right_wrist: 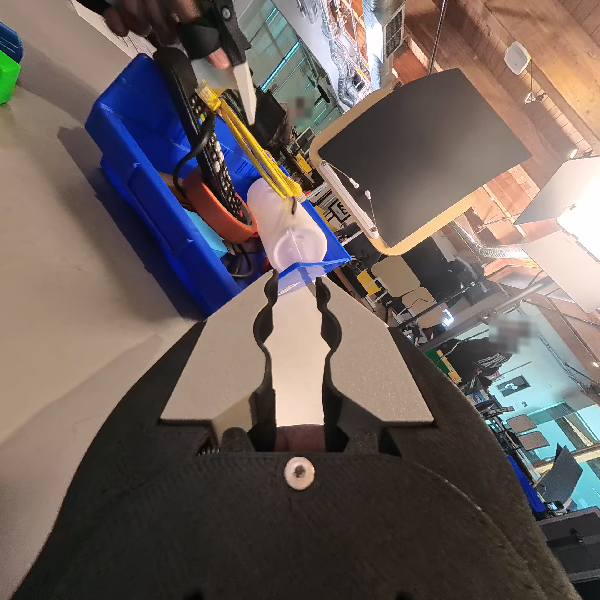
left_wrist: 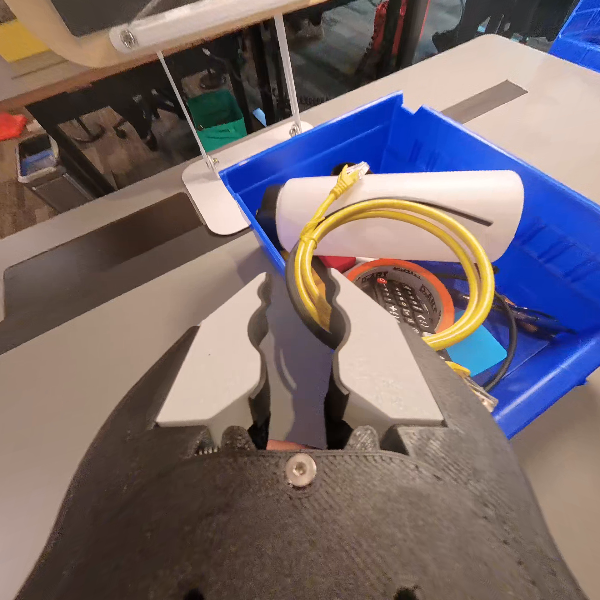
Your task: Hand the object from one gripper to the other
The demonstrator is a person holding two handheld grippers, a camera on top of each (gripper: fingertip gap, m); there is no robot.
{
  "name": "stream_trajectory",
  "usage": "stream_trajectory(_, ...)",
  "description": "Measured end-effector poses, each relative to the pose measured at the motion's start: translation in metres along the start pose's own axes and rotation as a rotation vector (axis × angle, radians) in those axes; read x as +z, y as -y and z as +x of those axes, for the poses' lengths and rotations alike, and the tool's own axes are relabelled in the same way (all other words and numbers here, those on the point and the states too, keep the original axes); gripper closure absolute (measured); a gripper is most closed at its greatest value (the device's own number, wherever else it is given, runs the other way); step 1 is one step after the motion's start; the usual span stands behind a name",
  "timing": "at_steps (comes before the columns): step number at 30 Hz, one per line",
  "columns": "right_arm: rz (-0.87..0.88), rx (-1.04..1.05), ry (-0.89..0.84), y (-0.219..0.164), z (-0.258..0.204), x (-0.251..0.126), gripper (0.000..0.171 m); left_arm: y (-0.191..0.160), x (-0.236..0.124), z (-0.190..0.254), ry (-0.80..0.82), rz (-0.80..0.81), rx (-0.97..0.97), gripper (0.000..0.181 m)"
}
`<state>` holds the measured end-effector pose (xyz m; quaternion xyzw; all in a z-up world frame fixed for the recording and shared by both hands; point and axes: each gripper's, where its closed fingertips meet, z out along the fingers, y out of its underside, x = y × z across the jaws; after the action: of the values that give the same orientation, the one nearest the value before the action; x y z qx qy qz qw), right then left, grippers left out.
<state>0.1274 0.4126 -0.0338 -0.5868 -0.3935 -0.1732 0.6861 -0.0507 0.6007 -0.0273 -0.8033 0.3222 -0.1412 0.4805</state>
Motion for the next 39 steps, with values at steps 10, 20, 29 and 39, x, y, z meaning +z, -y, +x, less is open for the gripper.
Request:
stream_trajectory(10, -0.003, -0.002, 0.005, 0.0, -0.002, 0.001, 0.148, 0.065, -0.059, 0.083, -0.114, 0.3, 0.404, 0.132)
stream_trajectory(20, 0.008, 0.004, -0.022, 0.002, 0.005, -0.003, 0.148, -0.027, 0.011, 0.198, -0.363, -0.223, 1.073, 0.144)
stream_trajectory(29, 0.027, -0.014, -0.039, 0.005, 0.012, -0.009, 0.147, -0.055, 0.047, 0.203, -0.409, -0.485, 1.223, 0.143)
stream_trajectory(39, 0.043, -0.035, -0.049, 0.009, 0.015, -0.012, 0.148, -0.078, 0.063, 0.193, -0.465, -0.654, 1.188, 0.156)
